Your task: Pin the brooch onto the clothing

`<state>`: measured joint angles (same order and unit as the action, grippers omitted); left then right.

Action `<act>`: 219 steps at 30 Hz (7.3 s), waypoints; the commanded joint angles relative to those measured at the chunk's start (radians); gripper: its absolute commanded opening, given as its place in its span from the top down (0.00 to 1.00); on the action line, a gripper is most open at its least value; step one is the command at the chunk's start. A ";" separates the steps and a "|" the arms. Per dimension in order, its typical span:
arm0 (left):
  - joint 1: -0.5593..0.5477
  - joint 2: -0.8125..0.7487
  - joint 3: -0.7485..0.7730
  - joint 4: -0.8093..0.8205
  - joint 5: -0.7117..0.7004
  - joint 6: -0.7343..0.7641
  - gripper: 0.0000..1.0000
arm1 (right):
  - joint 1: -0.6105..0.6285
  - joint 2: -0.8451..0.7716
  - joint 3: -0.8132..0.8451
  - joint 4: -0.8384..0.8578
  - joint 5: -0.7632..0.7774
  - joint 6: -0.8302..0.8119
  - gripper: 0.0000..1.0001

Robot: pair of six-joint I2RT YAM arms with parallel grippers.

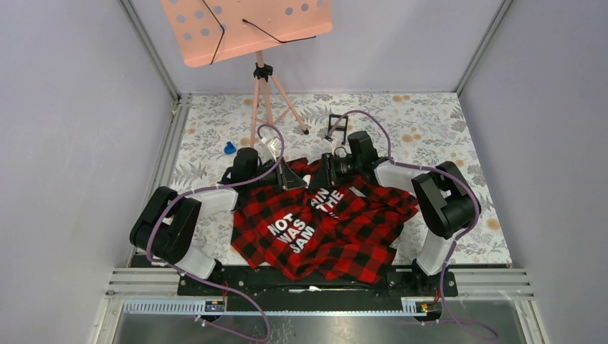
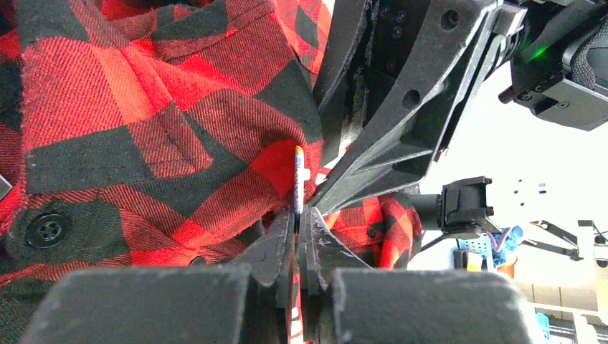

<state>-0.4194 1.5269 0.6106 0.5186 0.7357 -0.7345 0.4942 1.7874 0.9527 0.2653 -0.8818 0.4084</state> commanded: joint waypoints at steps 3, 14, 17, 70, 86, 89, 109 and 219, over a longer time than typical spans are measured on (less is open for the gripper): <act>-0.012 -0.002 -0.015 0.105 0.109 0.014 1.00 | 0.000 0.018 0.057 0.032 -0.042 0.005 0.68; -0.010 -0.021 -0.014 0.083 0.092 0.006 1.00 | -0.029 -0.020 0.004 0.090 -0.103 0.036 0.54; -0.009 -0.025 -0.018 0.100 0.097 -0.012 1.00 | -0.053 -0.047 -0.017 0.097 -0.104 0.032 0.49; 0.002 -0.011 -0.019 0.170 0.140 -0.077 1.00 | -0.034 0.023 -0.029 0.208 -0.149 0.111 0.67; 0.004 0.015 -0.019 0.260 0.164 -0.185 1.00 | -0.034 0.000 -0.073 0.278 -0.187 0.140 0.63; 0.004 0.015 -0.016 0.260 0.168 -0.190 1.00 | -0.035 0.001 -0.075 0.289 -0.194 0.146 0.63; 0.007 0.023 -0.015 0.288 0.178 -0.236 1.00 | -0.034 0.004 -0.096 0.344 -0.212 0.179 0.59; 0.014 -0.066 0.004 -0.140 -0.047 -0.030 1.00 | -0.075 -0.061 -0.075 0.184 0.013 0.235 0.60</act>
<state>-0.4152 1.4876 0.6056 0.4076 0.7071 -0.7650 0.4438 1.7931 0.8825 0.4377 -0.9054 0.6781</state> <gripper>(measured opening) 0.030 0.375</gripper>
